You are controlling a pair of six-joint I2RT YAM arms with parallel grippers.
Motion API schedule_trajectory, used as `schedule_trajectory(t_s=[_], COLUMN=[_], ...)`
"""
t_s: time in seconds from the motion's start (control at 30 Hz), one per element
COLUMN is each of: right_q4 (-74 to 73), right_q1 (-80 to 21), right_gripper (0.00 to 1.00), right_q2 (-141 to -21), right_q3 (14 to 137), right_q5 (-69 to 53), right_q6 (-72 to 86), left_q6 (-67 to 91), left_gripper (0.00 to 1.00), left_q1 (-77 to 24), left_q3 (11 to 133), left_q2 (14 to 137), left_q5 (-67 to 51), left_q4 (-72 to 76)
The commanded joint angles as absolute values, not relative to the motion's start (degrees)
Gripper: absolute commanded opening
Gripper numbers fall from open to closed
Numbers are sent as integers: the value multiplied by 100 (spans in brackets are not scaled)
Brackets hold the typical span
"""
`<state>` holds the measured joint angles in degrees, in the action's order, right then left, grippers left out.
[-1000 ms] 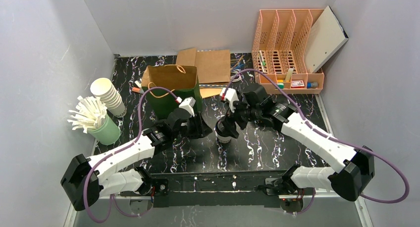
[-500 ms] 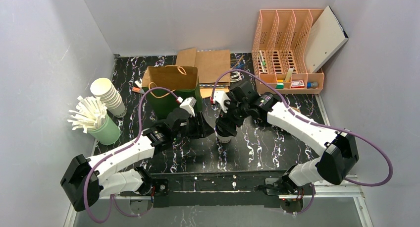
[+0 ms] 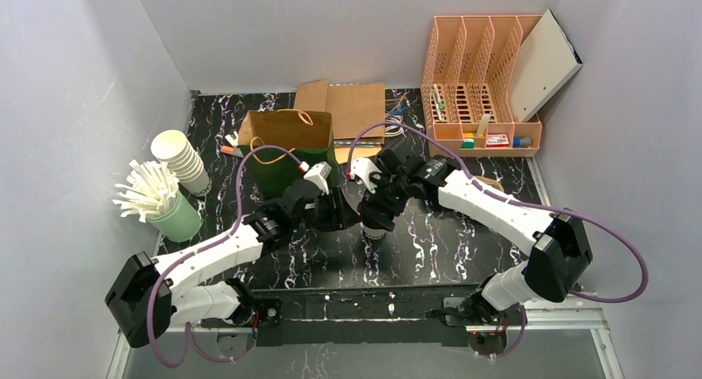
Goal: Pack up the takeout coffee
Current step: Close the cup lid on the coffee cup.
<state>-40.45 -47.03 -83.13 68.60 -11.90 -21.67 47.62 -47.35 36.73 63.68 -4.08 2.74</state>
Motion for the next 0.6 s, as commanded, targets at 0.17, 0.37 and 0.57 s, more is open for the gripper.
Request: schedule_trajectory(t_s=[0.17,0.37,0.57], right_q4=[-3911,-3887,-3893], right_q1=[-4822,-4874,-4935], right_gripper=[98,98,95], right_q2=[-8392,-8420,-8453], right_q3=[7128,7029,7014], right_q5=[-860,-710,-606], right_q6=[-2142,-2102,-2079], left_q6=[4808,4849,4858], left_gripper=[43,43,41], left_q1=[-4696,-4697,-4692], left_q3=[3622,3569,3515], left_q2=[6661,6858,6980], left_q5=[-569,-658,-676], left_q4=[623,833,941])
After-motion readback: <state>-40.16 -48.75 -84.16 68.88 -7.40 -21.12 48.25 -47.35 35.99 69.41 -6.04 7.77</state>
